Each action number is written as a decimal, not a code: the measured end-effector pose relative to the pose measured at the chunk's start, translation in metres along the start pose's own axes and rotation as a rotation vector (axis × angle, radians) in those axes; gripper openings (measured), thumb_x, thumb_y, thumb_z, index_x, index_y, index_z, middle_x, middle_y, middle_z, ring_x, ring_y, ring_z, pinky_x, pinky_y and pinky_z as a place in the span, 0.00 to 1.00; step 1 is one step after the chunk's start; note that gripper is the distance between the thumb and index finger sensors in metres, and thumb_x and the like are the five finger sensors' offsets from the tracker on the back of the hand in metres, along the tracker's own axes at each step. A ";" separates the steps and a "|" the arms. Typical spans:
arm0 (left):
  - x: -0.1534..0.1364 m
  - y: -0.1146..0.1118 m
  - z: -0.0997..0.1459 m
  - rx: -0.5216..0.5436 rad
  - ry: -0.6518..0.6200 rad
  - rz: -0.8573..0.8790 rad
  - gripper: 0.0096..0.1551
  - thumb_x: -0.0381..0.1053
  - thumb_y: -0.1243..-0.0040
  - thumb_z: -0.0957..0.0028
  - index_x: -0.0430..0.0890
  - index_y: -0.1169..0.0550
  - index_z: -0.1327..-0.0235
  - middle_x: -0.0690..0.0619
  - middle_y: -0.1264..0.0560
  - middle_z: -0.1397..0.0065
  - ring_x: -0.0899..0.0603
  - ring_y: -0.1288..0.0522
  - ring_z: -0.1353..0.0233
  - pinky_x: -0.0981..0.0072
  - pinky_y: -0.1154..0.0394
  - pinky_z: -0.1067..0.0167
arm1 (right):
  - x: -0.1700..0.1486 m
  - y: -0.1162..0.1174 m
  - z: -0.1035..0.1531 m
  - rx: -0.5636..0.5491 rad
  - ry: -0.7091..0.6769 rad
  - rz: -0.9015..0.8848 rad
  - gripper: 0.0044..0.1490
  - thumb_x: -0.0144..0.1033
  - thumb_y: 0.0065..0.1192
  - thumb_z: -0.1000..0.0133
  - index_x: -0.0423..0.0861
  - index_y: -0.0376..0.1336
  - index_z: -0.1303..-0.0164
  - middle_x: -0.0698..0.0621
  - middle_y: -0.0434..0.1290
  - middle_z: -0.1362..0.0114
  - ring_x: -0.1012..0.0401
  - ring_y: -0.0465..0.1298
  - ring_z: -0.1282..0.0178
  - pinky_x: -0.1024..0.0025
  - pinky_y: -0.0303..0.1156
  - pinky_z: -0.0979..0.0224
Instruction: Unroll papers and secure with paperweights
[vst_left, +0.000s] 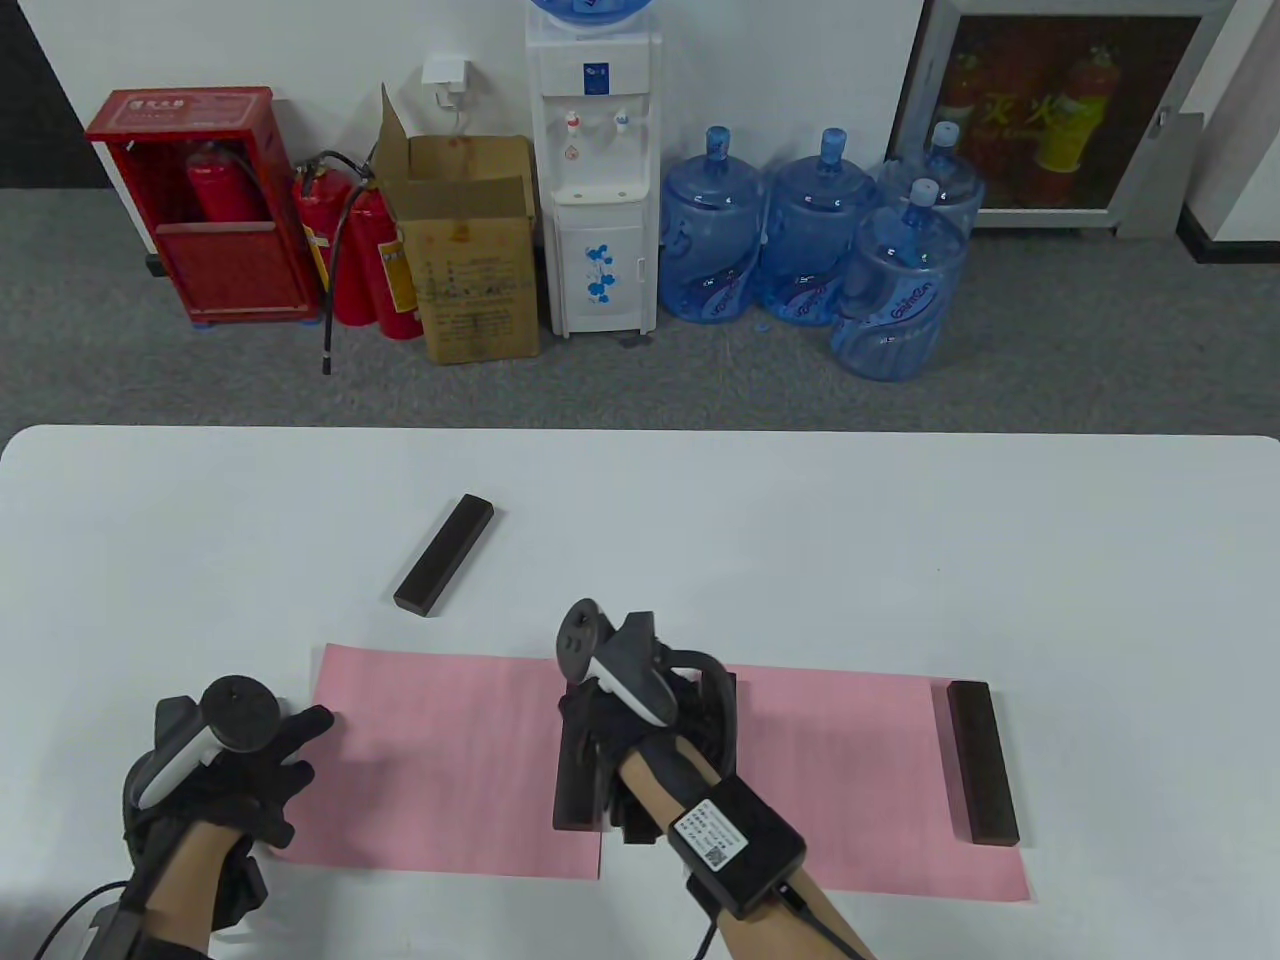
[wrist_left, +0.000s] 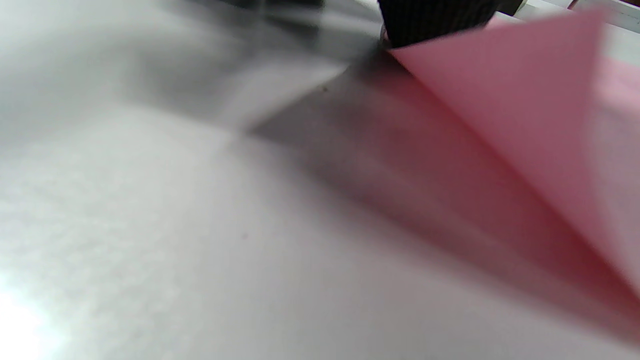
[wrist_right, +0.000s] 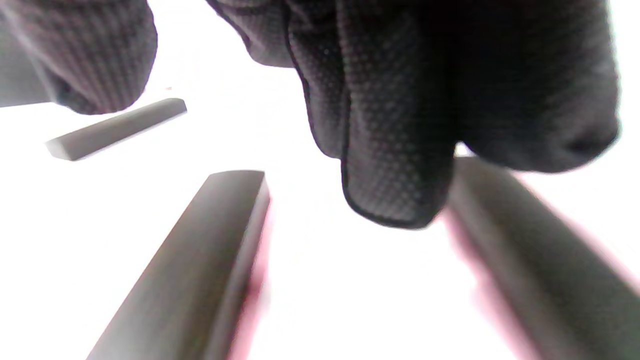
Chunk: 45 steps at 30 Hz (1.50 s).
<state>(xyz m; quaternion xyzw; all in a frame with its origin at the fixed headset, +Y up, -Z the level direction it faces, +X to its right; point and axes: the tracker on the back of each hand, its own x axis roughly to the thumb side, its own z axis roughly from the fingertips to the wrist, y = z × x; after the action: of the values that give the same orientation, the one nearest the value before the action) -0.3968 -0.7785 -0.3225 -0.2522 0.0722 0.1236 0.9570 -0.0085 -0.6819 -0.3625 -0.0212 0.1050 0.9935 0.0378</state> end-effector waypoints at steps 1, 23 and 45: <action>0.000 0.000 0.000 0.000 0.000 0.000 0.34 0.56 0.44 0.43 0.76 0.41 0.26 0.46 0.59 0.11 0.30 0.62 0.14 0.32 0.57 0.21 | -0.009 -0.008 0.001 -0.016 0.005 0.011 0.55 0.62 0.63 0.56 0.44 0.55 0.22 0.40 0.73 0.34 0.49 0.86 0.50 0.51 0.80 0.49; 0.007 0.001 0.000 0.049 0.012 -0.028 0.34 0.55 0.42 0.44 0.73 0.39 0.26 0.44 0.55 0.11 0.30 0.57 0.14 0.32 0.53 0.22 | -0.258 0.043 0.025 -0.248 0.059 -0.008 0.54 0.61 0.63 0.57 0.55 0.51 0.21 0.51 0.52 0.17 0.51 0.46 0.14 0.41 0.53 0.19; 0.207 0.088 -0.115 0.137 0.211 -0.313 0.46 0.61 0.43 0.46 0.66 0.53 0.21 0.43 0.44 0.11 0.29 0.43 0.15 0.30 0.45 0.24 | -0.264 0.050 0.025 -0.228 0.008 -0.015 0.53 0.60 0.62 0.57 0.55 0.52 0.21 0.51 0.52 0.16 0.51 0.45 0.14 0.41 0.52 0.18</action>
<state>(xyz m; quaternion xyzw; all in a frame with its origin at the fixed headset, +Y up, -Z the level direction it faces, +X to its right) -0.2308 -0.7208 -0.5038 -0.2060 0.1403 -0.0588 0.9667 0.2492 -0.7436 -0.3143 -0.0300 -0.0089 0.9986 0.0423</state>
